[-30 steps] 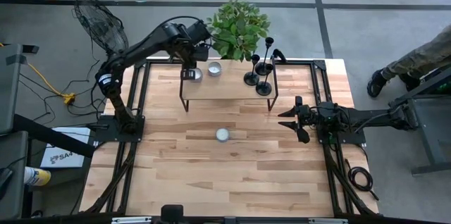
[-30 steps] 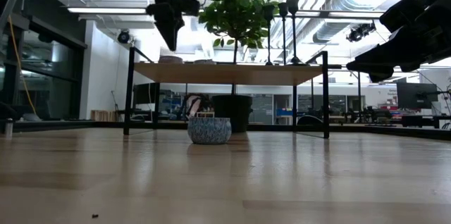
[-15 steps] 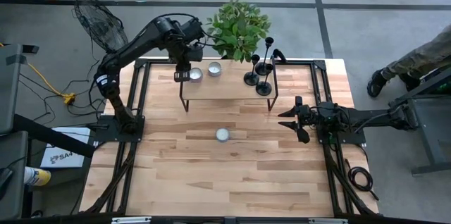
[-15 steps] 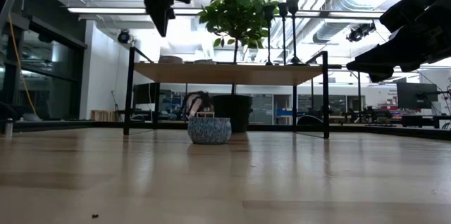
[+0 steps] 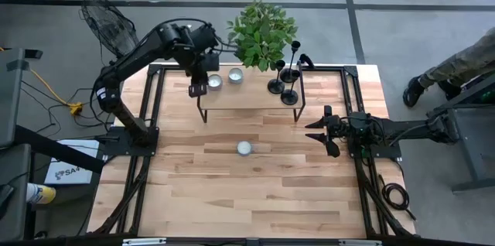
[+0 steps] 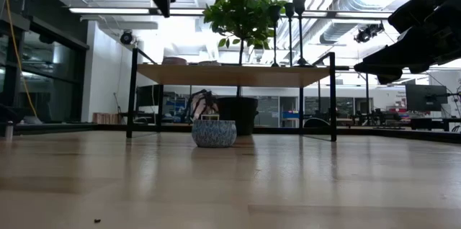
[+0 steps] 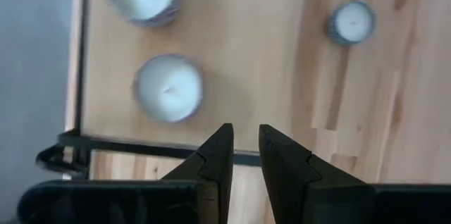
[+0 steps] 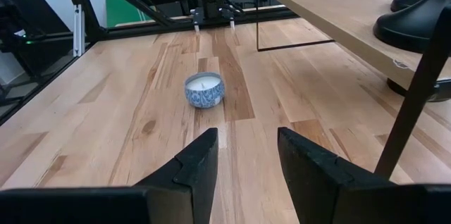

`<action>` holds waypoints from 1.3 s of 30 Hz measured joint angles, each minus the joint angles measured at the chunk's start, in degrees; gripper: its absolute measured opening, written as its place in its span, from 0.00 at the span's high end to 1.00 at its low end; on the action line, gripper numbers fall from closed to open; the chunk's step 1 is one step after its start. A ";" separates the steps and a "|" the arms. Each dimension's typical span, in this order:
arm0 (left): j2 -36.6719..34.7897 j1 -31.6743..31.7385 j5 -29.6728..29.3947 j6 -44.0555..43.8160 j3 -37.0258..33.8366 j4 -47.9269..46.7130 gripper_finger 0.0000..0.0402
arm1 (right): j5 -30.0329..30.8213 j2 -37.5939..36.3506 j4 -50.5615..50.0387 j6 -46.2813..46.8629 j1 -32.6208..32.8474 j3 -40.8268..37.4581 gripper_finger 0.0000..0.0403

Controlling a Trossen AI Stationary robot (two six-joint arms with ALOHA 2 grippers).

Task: Pick & Place candle stick holders
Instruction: Put the blue scented candle on the shelf

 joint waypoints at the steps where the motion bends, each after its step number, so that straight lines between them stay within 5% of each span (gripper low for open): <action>1: -0.05 -1.06 0.02 -0.32 0.00 0.00 0.83 | 0.00 0.00 0.01 -0.03 0.00 0.00 0.65; 20: -2.60 -21.16 -8.16 -12.26 -0.04 0.04 0.83 | 0.00 -0.02 -0.01 0.02 0.00 0.00 0.65; 39: -2.57 -33.26 -15.75 -21.14 -0.04 1.39 0.83 | 0.00 -0.02 0.01 0.02 0.00 0.00 0.65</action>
